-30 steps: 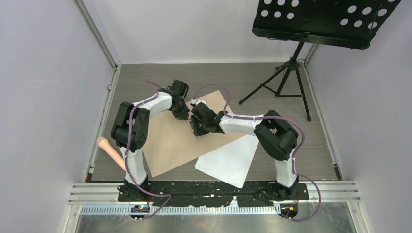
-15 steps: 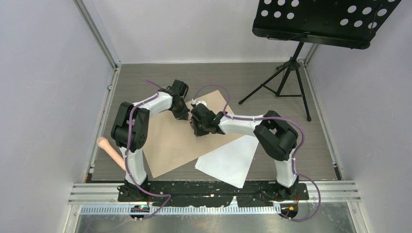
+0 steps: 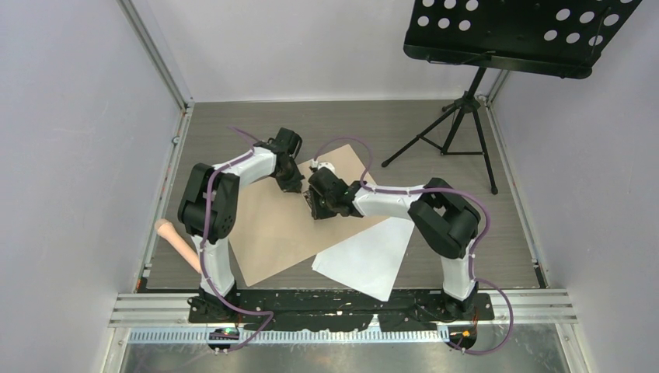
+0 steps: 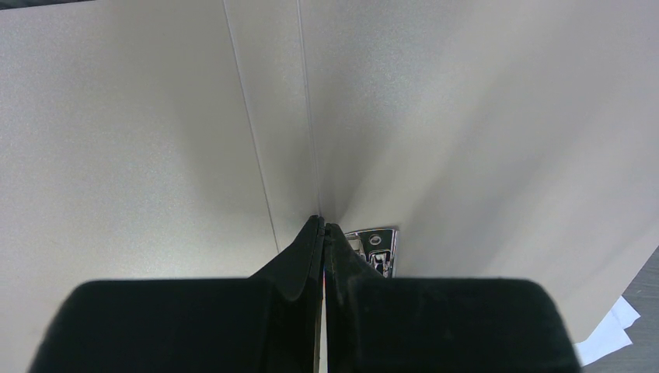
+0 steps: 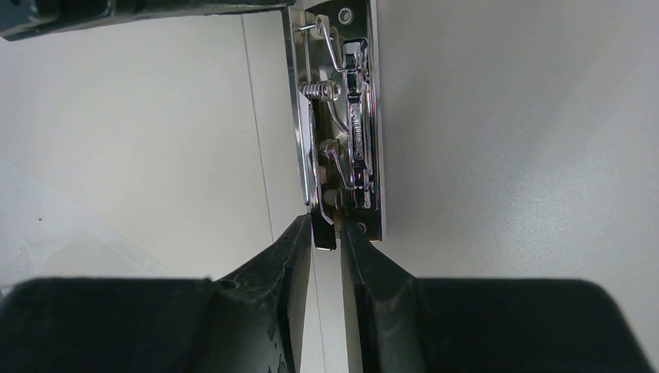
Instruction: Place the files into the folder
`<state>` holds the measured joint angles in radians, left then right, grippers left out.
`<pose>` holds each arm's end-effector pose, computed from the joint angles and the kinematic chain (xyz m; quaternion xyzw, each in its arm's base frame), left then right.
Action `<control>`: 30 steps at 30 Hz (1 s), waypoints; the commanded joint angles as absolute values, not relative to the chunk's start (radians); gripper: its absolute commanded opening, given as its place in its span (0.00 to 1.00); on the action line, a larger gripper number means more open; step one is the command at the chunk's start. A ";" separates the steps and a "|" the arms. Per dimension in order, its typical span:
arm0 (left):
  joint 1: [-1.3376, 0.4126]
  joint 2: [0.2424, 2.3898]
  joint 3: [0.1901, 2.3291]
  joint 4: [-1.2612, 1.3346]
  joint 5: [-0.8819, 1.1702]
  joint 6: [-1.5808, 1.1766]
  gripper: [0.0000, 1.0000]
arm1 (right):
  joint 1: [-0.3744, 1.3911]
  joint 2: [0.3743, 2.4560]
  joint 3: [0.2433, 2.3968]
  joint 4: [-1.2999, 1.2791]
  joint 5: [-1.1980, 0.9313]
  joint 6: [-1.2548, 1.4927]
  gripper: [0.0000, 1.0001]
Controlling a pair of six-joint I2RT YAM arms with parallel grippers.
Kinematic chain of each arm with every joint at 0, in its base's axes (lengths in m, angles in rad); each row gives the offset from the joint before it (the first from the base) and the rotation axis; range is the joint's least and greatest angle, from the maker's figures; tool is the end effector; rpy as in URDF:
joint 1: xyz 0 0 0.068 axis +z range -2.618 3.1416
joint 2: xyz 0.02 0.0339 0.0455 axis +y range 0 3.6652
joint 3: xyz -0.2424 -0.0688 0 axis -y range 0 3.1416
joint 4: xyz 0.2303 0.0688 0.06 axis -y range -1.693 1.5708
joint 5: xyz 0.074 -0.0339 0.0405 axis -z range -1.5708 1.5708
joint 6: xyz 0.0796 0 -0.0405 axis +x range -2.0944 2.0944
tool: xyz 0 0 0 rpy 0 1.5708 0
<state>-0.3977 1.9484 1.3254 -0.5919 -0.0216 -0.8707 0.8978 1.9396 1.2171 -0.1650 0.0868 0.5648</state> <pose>0.3556 -0.1475 0.1092 -0.2324 0.9563 -0.0963 0.1489 0.2651 0.3215 0.1134 -0.1417 0.9307 0.1931 0.2764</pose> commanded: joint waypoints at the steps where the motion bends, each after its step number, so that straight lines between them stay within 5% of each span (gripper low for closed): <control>1: -0.403 1.971 1.330 -0.657 -0.025 -0.841 0.01 | 0.883 1.891 1.218 -0.152 0.070 0.596 0.27; 30: -0.403 1.976 1.339 -0.662 -0.024 -0.836 0.01 | 0.873 1.897 1.194 -0.136 0.039 0.608 0.23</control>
